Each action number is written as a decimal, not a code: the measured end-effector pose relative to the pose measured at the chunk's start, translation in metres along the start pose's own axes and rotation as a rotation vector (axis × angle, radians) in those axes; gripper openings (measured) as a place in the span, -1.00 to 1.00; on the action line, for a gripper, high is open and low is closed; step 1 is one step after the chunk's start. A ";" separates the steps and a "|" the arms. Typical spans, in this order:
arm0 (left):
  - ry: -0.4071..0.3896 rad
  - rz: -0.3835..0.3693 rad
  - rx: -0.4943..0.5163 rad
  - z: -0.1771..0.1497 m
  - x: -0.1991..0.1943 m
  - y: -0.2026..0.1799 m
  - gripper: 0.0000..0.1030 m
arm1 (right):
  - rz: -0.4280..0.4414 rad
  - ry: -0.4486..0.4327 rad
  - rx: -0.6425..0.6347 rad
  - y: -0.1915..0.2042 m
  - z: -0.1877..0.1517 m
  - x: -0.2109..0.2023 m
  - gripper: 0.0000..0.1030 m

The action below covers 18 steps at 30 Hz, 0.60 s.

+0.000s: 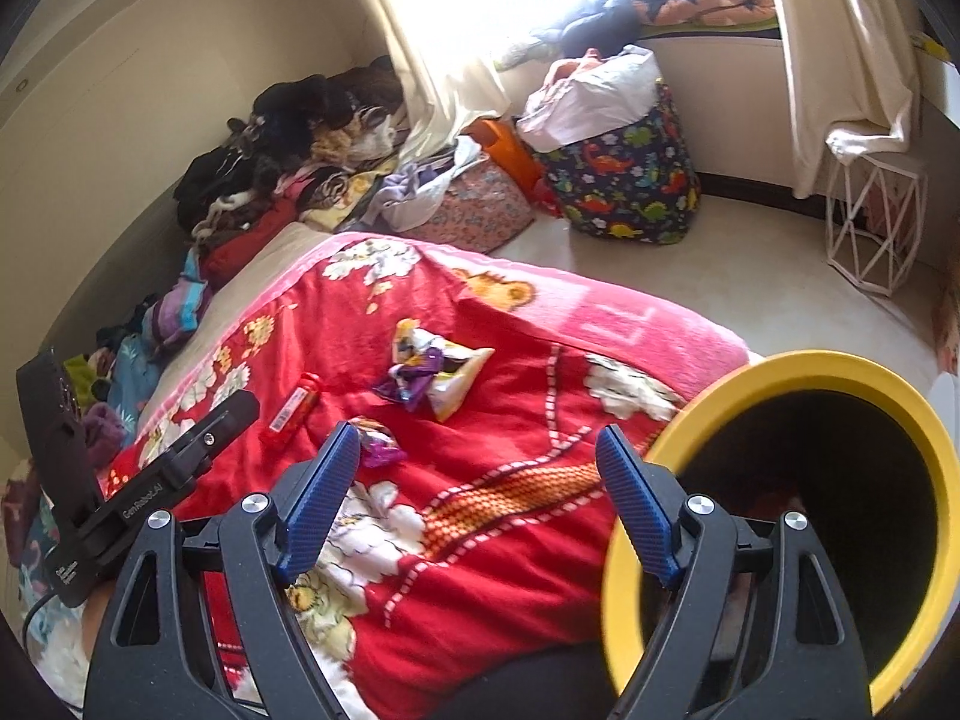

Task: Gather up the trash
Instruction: 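Move both tools back over the bedspread toward the red can and wrappers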

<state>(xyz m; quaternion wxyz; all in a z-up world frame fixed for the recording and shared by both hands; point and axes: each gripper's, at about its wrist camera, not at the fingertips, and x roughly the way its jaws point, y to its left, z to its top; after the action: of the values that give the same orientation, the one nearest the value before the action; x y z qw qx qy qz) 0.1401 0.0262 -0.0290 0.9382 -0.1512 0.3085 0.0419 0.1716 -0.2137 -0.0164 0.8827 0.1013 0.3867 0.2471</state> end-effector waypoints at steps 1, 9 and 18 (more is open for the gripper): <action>0.001 0.006 -0.006 0.001 0.002 0.004 0.79 | 0.004 0.003 -0.005 0.004 0.002 0.005 0.52; 0.034 0.062 -0.057 -0.001 0.016 0.038 0.79 | 0.059 0.038 -0.032 0.025 0.018 0.044 0.52; 0.074 0.110 -0.081 -0.002 0.040 0.067 0.61 | 0.095 0.115 -0.047 0.041 0.035 0.110 0.52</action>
<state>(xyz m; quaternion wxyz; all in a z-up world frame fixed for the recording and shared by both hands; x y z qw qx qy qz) 0.1598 0.0885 -0.0715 0.9155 -0.1734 0.3490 0.1000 0.2463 -0.1219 -0.0465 0.8484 0.0843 0.4257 0.3030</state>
